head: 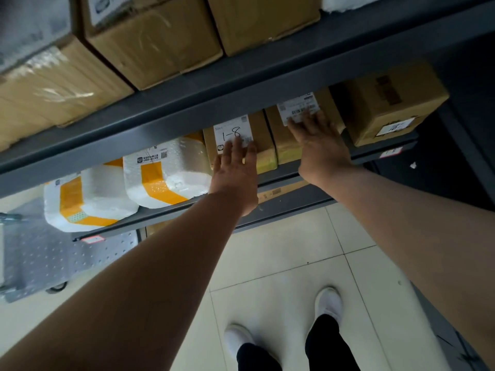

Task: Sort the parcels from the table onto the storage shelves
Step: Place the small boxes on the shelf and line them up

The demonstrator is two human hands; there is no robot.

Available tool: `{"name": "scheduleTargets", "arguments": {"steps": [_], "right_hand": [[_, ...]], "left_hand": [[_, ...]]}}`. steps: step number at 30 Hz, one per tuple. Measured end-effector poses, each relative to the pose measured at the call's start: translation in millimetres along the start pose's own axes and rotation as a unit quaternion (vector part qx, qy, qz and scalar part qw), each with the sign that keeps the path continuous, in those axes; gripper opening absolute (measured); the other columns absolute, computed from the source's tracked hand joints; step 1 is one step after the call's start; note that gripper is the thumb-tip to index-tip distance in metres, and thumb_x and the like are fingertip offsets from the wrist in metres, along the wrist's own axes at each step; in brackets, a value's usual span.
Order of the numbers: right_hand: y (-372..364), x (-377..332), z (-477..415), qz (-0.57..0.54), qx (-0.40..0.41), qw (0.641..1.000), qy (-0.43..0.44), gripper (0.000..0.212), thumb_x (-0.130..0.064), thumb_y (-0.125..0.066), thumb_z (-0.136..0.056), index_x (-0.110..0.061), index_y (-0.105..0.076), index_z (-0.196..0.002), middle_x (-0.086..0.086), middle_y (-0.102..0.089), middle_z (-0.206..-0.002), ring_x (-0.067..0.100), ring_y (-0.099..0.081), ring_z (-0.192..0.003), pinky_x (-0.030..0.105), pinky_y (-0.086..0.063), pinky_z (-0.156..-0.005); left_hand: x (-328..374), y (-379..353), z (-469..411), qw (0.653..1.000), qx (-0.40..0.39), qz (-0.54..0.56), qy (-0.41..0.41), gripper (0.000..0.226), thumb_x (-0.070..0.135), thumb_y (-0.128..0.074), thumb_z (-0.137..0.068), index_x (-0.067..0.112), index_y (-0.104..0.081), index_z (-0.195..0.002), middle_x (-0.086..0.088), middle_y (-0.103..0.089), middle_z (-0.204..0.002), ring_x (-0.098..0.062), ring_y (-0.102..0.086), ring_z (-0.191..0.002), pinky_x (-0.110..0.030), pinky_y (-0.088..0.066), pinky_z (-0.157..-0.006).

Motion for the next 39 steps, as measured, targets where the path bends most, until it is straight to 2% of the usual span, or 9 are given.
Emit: {"name": "scheduleTargets", "arguments": {"steps": [10, 12, 15, 19, 24, 27, 32, 36, 39], "right_hand": [[1.1, -11.0, 6.0, -0.031, 0.0, 0.999, 0.027, 0.091, -0.002, -0.055, -0.084, -0.03, -0.002, -0.153, 0.004, 0.008, -0.161, 0.029, 0.011, -0.147, 0.044, 0.0, -0.12], [10.5, -0.8, 9.6, -0.055, 0.02, 0.998, 0.022, 0.093, -0.002, -0.057, -0.083, -0.03, -0.003, -0.153, 0.002, 0.005, -0.162, 0.026, 0.011, -0.147, 0.042, 0.003, -0.119], [30.6, 33.3, 19.5, -0.033, 0.084, 0.996, -0.007, 0.098, -0.005, -0.063, -0.08, -0.028, -0.003, -0.154, 0.004, 0.002, -0.162, 0.025, 0.013, -0.147, 0.041, 0.008, -0.116], [49.6, 100.2, 25.5, 0.009, 0.103, 0.992, -0.072, 0.106, -0.006, -0.067, -0.074, -0.025, 0.0, -0.154, 0.005, 0.009, -0.161, 0.028, 0.017, -0.146, 0.046, 0.009, -0.116], [53.5, 153.3, 13.3, 0.021, 0.033, 0.99, -0.136, 0.1, -0.029, -0.067, -0.076, -0.047, 0.0, -0.149, 0.006, 0.021, -0.158, 0.049, 0.027, -0.136, 0.065, 0.015, -0.105], [48.0, 174.3, 8.4, -0.014, 0.003, 0.984, -0.179, 0.106, -0.023, -0.07, -0.075, -0.051, 0.004, -0.147, 0.007, 0.02, -0.158, 0.052, 0.023, -0.136, 0.068, 0.008, -0.107], [43.9, 164.5, 13.9, -0.112, 0.049, 0.98, -0.157, 0.099, -0.002, -0.066, -0.075, -0.053, -0.018, -0.145, -0.002, 0.001, -0.16, 0.044, 0.001, -0.142, 0.054, -0.023, -0.114], [37.7, 144.4, 11.3, -0.125, 0.051, 0.982, -0.133, 0.095, 0.001, -0.062, -0.077, -0.053, -0.022, -0.144, -0.006, 0.003, -0.161, 0.04, 0.01, -0.144, 0.054, -0.023, -0.113], [31.2, 140.0, 6.6, -0.112, 0.029, 0.986, -0.117, 0.099, -0.003, -0.065, -0.078, -0.053, -0.014, -0.146, -0.005, 0.012, -0.161, 0.04, 0.022, -0.142, 0.057, -0.012, -0.113]], "left_hand": [[-3.4, -1.9, 6.7, 0.999, -0.031, -0.005, 0.043, 0.108, 0.013, -0.066, -0.081, 0.011, 0.016, -0.152, -0.016, 0.023, -0.158, -0.034, 0.019, -0.146, -0.049, -0.004, -0.12], [5.8, 5.8, 7.5, 0.999, -0.012, 0.015, 0.045, 0.106, 0.015, -0.065, -0.083, 0.01, 0.015, -0.152, -0.016, 0.023, -0.158, -0.033, 0.019, -0.146, -0.048, -0.002, -0.12], [44.3, 22.8, 5.6, 0.999, 0.041, 0.029, -0.013, 0.103, 0.018, -0.065, -0.083, 0.012, 0.011, -0.153, -0.016, 0.017, -0.16, -0.033, 0.015, -0.147, -0.048, -0.002, -0.12], [105.4, 35.2, -10.0, 0.996, 0.041, -0.002, -0.078, 0.102, 0.019, -0.065, -0.084, 0.011, 0.01, -0.152, -0.018, 0.017, -0.159, -0.034, 0.013, -0.147, -0.047, -0.003, -0.121], [142.9, 45.6, -37.1, 0.996, 0.018, 0.027, -0.082, 0.095, 0.019, -0.06, -0.089, 0.014, 0.01, -0.153, -0.016, 0.013, -0.161, -0.034, 0.014, -0.147, -0.045, -0.003, -0.12], [150.8, 43.8, -50.3, 0.997, -0.004, 0.019, -0.08, 0.098, 0.022, -0.062, -0.088, 0.015, 0.011, -0.154, -0.013, 0.012, -0.162, -0.031, 0.012, -0.148, -0.045, -0.004, -0.12], [167.6, 39.6, -59.6, 0.991, 0.0, -0.002, -0.135, 0.096, 0.021, -0.064, -0.088, 0.014, 0.005, -0.154, -0.007, -0.001, -0.163, -0.027, 0.004, -0.149, -0.044, -0.007, -0.121], [161.8, 39.1, -48.1, 0.991, 0.037, 0.068, -0.109, 0.095, 0.014, -0.065, -0.086, 0.01, 0.001, -0.155, -0.008, 0.004, -0.163, -0.025, 0.003, -0.15, -0.038, -0.009, -0.122], [155.9, 38.2, -42.7, 0.988, 0.033, 0.107, -0.102, 0.098, 0.008, -0.066, -0.084, 0.01, 0.003, -0.155, -0.007, 0.007, -0.163, -0.025, -0.008, -0.149, -0.037, -0.026, -0.117]]}}
Point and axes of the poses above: each hand's wrist, its own z-axis away from the middle knuckle, its own y-axis out of the back of the hand, x = y × z, the point moved 9 cm from there along -z, towards the middle knuckle
